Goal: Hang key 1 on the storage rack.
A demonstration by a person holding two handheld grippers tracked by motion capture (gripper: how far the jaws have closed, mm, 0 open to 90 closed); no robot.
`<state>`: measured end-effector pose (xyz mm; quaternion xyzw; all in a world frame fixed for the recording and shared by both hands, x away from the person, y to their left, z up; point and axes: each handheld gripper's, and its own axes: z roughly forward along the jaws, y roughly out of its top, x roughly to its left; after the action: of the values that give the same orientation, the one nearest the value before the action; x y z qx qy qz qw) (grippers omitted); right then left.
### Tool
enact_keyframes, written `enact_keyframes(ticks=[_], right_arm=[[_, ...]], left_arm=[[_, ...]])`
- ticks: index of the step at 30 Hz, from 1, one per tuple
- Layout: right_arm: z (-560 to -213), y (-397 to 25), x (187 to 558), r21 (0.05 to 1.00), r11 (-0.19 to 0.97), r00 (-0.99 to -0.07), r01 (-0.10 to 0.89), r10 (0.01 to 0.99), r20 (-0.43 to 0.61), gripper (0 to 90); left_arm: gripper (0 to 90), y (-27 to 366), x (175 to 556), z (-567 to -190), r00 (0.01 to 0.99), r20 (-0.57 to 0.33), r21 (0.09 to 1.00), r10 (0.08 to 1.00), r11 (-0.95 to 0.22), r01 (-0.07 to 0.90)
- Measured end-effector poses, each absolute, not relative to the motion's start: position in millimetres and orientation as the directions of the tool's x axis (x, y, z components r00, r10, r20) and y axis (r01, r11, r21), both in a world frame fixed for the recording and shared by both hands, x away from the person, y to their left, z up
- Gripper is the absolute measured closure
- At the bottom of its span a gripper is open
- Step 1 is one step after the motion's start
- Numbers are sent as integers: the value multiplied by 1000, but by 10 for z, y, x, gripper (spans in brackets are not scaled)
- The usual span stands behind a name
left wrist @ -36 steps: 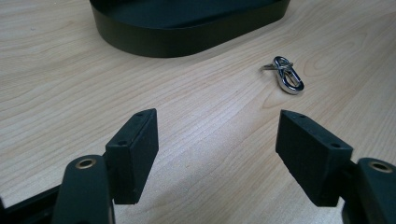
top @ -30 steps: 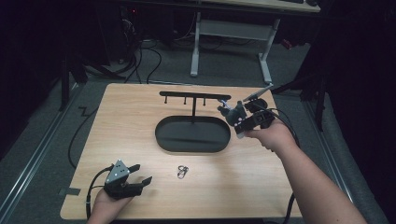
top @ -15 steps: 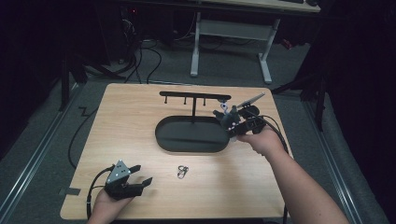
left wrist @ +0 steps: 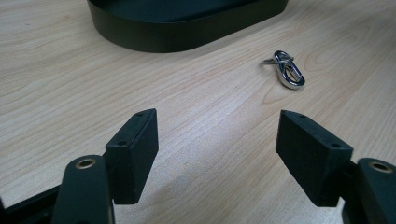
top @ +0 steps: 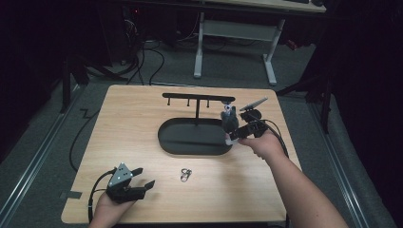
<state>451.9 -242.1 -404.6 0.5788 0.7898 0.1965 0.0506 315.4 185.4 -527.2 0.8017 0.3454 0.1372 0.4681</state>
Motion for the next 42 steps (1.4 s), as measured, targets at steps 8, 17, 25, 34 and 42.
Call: enact_keyframes(ticks=[8,17,25,34,42], right_arm=[[-4002,-2480,4347,407,252,-338,878,929,154,391],[-4143,-2528,3871,518,263,-375,814,919,123,430],[-4334,-2628,3536,596,237,-375,767,920,116,446],[-4663,-2708,3131,721,171,-382,672,914,140,472],[-5006,-2726,2837,794,103,-372,599,914,163,495]], left_arm=[[302,1839,3152,-5261,722,-102,849,684,-318,422],[318,1780,3138,-5254,734,-102,841,672,-335,424],[323,1750,3118,-5249,731,-111,838,673,-332,433],[373,1660,3087,-5247,736,-114,835,667,-337,435],[571,1443,3172,-5186,702,-157,821,695,-303,484]])
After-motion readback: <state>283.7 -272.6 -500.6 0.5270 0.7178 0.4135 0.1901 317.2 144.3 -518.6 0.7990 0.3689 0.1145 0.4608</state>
